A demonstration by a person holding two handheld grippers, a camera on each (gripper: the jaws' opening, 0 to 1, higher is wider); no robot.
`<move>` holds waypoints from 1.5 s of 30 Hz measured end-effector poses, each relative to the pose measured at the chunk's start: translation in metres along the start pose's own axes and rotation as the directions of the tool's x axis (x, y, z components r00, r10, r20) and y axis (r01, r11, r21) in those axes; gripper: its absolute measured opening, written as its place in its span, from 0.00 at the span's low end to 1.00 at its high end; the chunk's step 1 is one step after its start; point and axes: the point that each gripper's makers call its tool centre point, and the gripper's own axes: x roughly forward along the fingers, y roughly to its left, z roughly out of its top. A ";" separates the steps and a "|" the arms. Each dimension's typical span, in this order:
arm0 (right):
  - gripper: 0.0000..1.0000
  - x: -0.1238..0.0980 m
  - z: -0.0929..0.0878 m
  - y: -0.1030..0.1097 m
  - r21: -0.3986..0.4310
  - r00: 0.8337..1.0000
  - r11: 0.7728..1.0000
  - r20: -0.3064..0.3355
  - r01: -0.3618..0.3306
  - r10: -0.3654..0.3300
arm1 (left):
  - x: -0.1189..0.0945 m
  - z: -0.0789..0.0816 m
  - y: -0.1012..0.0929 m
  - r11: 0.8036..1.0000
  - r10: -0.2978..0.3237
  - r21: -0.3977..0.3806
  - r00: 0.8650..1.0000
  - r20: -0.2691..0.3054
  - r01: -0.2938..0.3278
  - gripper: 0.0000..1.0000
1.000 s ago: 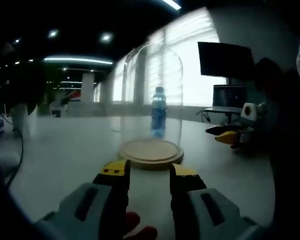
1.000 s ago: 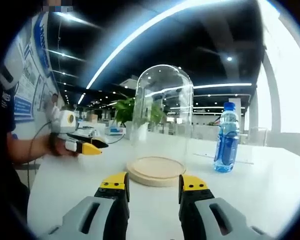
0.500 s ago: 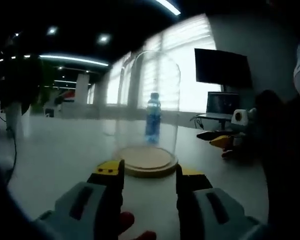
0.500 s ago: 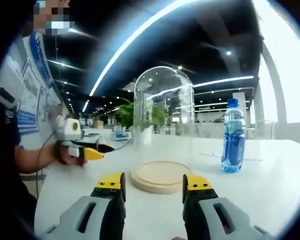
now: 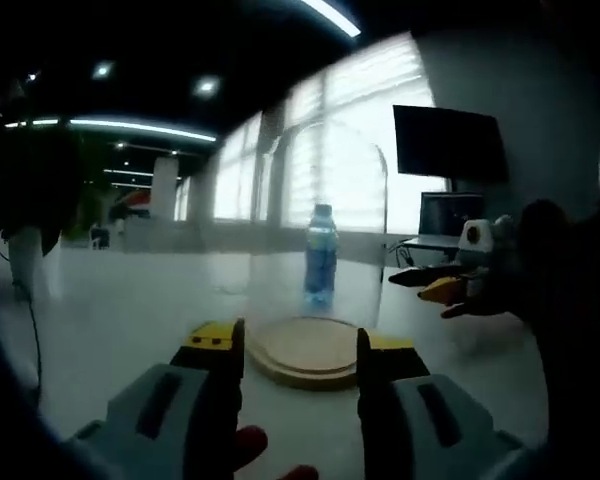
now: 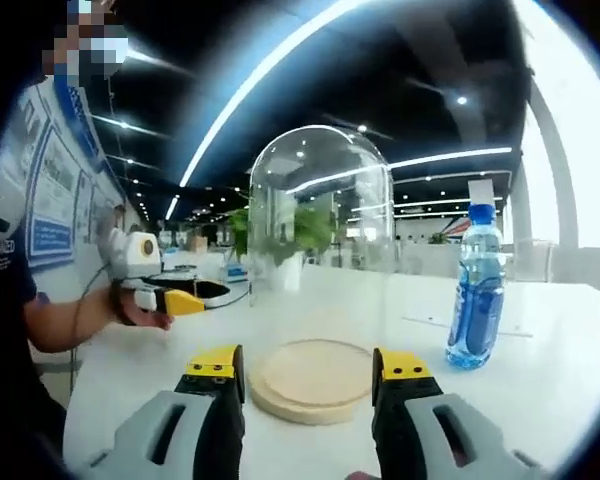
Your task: Open the cover put in the Mizone put the cover back on
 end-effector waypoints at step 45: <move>0.74 0.071 0.028 -0.022 -0.058 0.940 0.943 -0.124 -0.327 0.318 | 0.081 0.031 0.002 0.944 -0.300 0.108 0.947 -0.114 0.312 0.59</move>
